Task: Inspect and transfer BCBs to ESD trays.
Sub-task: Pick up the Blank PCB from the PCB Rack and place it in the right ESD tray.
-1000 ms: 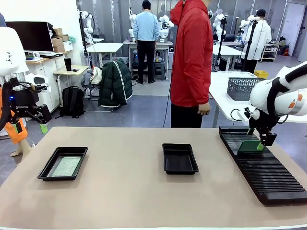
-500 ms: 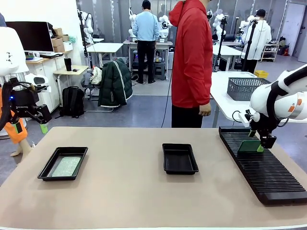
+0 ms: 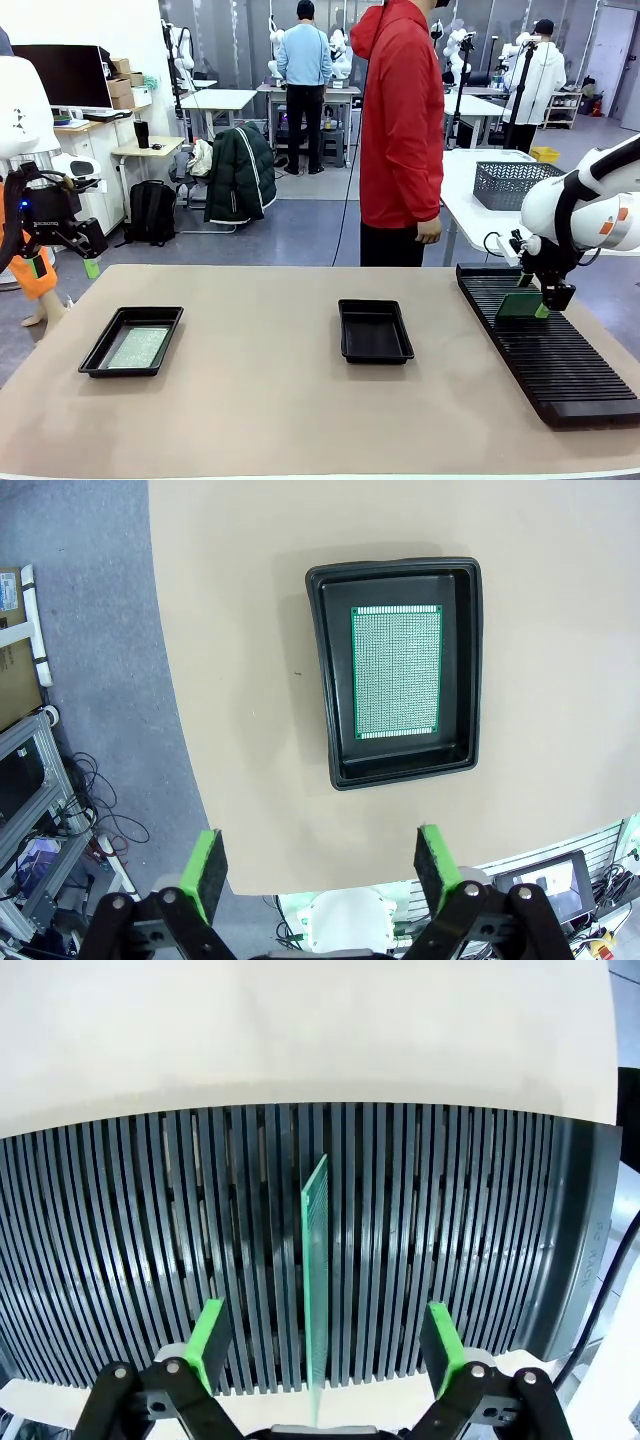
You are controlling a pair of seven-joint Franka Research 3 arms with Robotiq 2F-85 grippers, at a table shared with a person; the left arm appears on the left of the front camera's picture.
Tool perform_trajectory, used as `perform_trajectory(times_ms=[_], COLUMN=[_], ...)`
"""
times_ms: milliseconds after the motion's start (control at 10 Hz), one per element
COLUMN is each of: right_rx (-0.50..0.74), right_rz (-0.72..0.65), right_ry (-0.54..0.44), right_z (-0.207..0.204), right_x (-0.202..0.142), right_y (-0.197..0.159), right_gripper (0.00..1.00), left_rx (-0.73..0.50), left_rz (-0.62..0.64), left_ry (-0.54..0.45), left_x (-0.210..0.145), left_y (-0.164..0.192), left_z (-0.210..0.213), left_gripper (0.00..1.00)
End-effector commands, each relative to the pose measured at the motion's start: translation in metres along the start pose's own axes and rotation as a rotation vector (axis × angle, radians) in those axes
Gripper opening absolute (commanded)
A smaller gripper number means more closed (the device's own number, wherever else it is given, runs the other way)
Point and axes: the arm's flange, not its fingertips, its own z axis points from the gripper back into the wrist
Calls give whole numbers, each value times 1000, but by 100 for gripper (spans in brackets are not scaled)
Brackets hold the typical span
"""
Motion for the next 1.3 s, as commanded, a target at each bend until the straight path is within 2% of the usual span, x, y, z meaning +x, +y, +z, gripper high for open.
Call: perform_trajectory(times_ms=[0,200,900,1200], right_rx=[10,9,28,36], right_rz=[4,5,-11,-17], right_ry=[-4,7,29,35], right_z=[0,2,4,6], right_x=[-2,1,-1,-1], right_y=[-2,-6,-12,-10], right_gripper=[100,88,34,14], left_rx=[-1,-1,-1,-1], left_rz=[-5,-5,-5,-5], left_ry=[-13,-13,-13,-13], left_x=[-1,-1,-1,-1], left_y=[1,1,1,1], left_z=[-3,-3,-3,-3], left_gripper=[100,100,100,100])
